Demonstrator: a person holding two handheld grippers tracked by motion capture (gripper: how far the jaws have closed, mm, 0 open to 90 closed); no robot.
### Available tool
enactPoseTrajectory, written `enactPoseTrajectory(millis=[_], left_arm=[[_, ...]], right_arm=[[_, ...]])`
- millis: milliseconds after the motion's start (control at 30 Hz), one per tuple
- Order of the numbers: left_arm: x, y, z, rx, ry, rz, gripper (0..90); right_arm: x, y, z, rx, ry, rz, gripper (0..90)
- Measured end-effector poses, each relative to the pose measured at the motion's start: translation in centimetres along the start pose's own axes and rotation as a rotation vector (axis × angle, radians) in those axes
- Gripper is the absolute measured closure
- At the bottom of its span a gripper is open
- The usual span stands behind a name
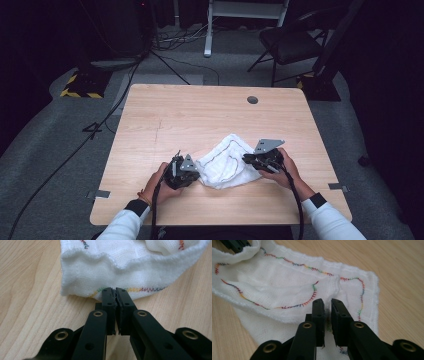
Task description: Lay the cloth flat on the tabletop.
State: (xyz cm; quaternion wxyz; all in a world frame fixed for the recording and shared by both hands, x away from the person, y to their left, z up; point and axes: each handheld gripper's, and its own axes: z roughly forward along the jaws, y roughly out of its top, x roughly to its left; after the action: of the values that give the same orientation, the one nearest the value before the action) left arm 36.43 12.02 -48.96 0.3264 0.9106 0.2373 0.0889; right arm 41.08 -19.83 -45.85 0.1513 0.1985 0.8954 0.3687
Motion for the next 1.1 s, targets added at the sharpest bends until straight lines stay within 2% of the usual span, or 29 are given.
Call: enactPoseTrajectory(millis=[67,167,333,433,533,667,733,833,900,933,1000,1033,1100], left_arm=[[0.0,0.0,0.0,0.001,0.000,0.001,86.4],[-0.1,0.0,0.0,0.005,0.002,0.005,86.1],[-0.2,0.1,0.0,0.010,0.009,0.006,86.0],[-0.4,0.2,0.0,0.015,0.018,0.007,85.6],[-0.6,0.2,0.0,0.016,0.020,-0.004,85.1],[-1.0,0.2,-0.1,0.019,0.005,0.006,85.4],[-1.4,0.1,-0.2,0.025,0.006,0.018,85.4],[-1.7,-0.1,-0.5,0.013,-0.009,0.022,83.2],[-1.9,-0.3,-1.0,0.000,-0.011,0.026,81.1],[-2.0,-0.4,-1.3,-0.008,-0.005,0.021,78.0],[-1.9,-0.4,-1.9,-0.035,0.010,0.014,70.6],[-1.7,-0.3,-2.2,-0.046,0.037,0.009,65.7],[-1.1,0.0,-2.5,-0.074,0.055,-0.021,56.0]], right_arm=[[0.3,0.2,-0.7,-0.001,0.004,-0.024,85.3],[0.7,0.1,-2.0,-0.016,0.018,-0.032,86.1],[1.5,-1.0,-4.5,-0.035,0.036,-0.010,86.2],[2.6,-2.2,-5.8,-0.031,0.054,0.009,86.2],[3.7,-3.7,-6.4,0.003,0.058,0.013,86.1],[4.7,-5.8,-7.4,0.031,0.075,0.038,87.2],[5.0,-6.9,-8.0,0.059,0.058,0.043,88.0],[5.0,-8.0,-8.8,0.066,0.052,0.075,80.7],[5.0,-8.4,-9.1,0.070,0.032,0.089,73.9],[4.8,-8.6,-9.3,0.069,0.013,0.101,67.8],[4.2,-9.0,-9.8,0.056,-0.032,0.150,65.8],[3.9,-9.2,-10.0,0.046,-0.045,0.165,63.0],[3.0,-9.6,-10.4,0.027,-0.101,0.225,59.7]])
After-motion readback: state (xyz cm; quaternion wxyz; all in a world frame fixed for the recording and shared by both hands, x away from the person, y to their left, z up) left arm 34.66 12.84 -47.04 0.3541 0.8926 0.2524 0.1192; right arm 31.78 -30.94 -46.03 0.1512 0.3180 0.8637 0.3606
